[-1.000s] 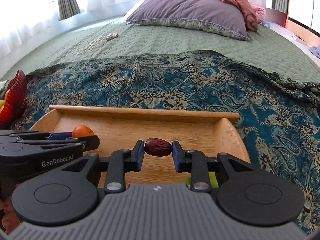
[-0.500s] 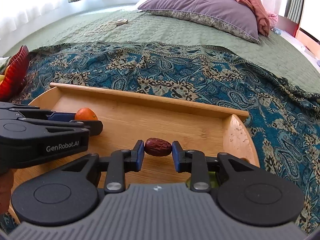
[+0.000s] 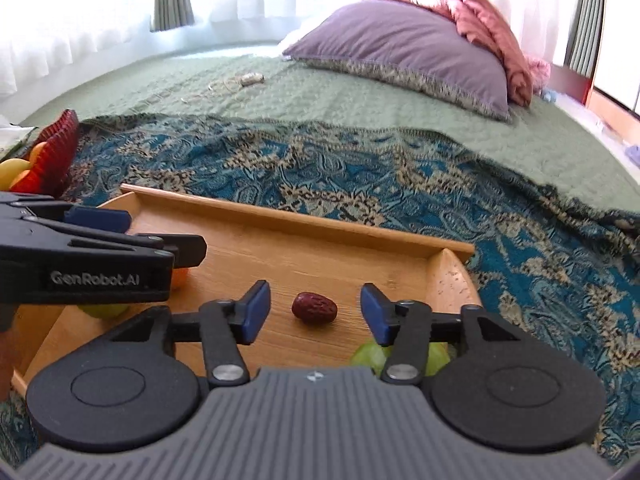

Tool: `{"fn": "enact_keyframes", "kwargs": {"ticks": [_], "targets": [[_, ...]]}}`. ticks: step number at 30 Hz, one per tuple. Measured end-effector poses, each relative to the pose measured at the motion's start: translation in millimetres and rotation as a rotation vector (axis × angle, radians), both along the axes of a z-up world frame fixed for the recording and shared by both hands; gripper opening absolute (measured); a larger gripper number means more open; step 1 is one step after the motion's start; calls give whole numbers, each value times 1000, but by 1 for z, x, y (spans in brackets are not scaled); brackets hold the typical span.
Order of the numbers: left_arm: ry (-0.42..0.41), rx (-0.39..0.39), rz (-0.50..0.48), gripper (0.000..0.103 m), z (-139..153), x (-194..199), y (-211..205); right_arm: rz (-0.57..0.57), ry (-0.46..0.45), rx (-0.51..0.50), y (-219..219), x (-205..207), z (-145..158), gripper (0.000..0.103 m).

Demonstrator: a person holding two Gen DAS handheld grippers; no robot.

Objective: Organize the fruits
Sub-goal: 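Withdraw both grippers toward the last tangerine and red date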

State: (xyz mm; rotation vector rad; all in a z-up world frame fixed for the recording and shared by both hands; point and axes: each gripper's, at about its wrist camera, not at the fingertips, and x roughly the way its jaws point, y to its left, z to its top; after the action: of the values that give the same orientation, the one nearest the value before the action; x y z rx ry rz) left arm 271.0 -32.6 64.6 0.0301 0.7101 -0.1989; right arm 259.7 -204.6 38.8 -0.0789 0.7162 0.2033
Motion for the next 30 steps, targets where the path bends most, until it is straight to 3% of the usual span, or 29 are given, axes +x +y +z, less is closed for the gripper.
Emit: {"fn": "enact_keyframes", "kwargs": {"ticks": [10,19,30], "targets": [[-85,27,-86,88,15,-68,5,81,-152,-37,-7,-65,17,87],[-87,-33,-88,91,13,-116,16,92,-229,-52,-9,-111,17,90],[-103,-17,-116,96,-2,-158,17,107,-258,-55,-10,-149,1,91]]}}
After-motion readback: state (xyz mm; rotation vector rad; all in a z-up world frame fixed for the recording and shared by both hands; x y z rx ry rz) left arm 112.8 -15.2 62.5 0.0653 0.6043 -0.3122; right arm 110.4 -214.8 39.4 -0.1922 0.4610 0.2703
